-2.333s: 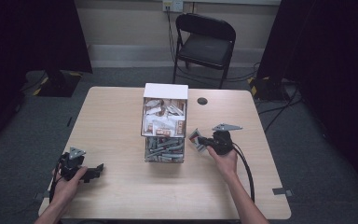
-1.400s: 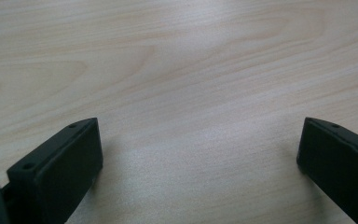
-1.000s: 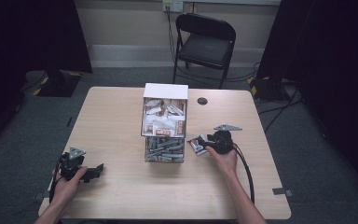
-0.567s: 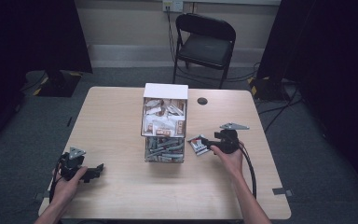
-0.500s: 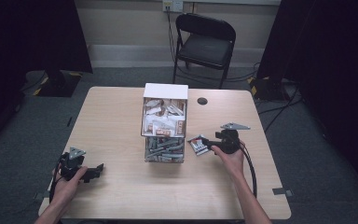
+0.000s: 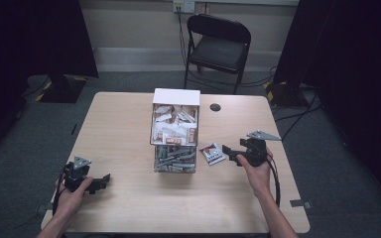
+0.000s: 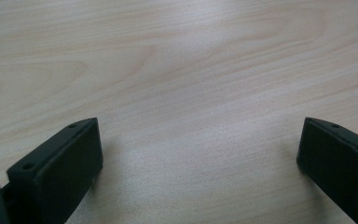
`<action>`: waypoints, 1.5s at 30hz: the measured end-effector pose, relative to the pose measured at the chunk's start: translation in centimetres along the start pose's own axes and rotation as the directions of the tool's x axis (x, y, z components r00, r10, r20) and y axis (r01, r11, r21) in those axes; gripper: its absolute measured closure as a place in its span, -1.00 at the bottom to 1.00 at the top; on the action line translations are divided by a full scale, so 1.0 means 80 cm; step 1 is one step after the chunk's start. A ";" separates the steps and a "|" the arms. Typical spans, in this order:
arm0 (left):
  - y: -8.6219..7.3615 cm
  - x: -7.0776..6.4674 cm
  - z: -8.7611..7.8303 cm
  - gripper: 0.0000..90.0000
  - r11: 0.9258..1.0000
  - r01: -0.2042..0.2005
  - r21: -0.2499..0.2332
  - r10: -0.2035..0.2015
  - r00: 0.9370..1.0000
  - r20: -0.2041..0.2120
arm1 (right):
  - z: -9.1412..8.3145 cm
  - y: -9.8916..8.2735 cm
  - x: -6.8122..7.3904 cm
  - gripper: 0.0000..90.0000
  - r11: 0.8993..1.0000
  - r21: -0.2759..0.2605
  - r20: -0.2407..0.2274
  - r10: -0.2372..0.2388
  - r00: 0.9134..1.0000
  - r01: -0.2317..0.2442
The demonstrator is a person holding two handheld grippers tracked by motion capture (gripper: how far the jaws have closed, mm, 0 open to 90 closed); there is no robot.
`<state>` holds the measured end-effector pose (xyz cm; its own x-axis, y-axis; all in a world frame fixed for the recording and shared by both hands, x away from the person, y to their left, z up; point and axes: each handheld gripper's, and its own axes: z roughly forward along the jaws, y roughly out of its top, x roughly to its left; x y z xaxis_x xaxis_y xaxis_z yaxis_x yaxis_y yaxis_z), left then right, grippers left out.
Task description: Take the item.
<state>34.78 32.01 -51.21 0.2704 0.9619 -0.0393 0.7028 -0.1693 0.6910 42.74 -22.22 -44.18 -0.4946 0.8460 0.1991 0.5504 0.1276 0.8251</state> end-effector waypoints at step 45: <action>0.000 0.000 0.000 -1.00 1.000 0.000 0.000 0.000 1.000 0.000 | -0.114 -0.100 -0.048 -0.67 0.982 0.178 0.306 -0.001 0.952 -0.056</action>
<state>34.78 32.01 -51.21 0.2702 0.9620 -0.0392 0.7027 -0.1692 0.6911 34.09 -31.17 -46.75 -0.2652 0.9638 0.0267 0.6886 0.1700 0.7049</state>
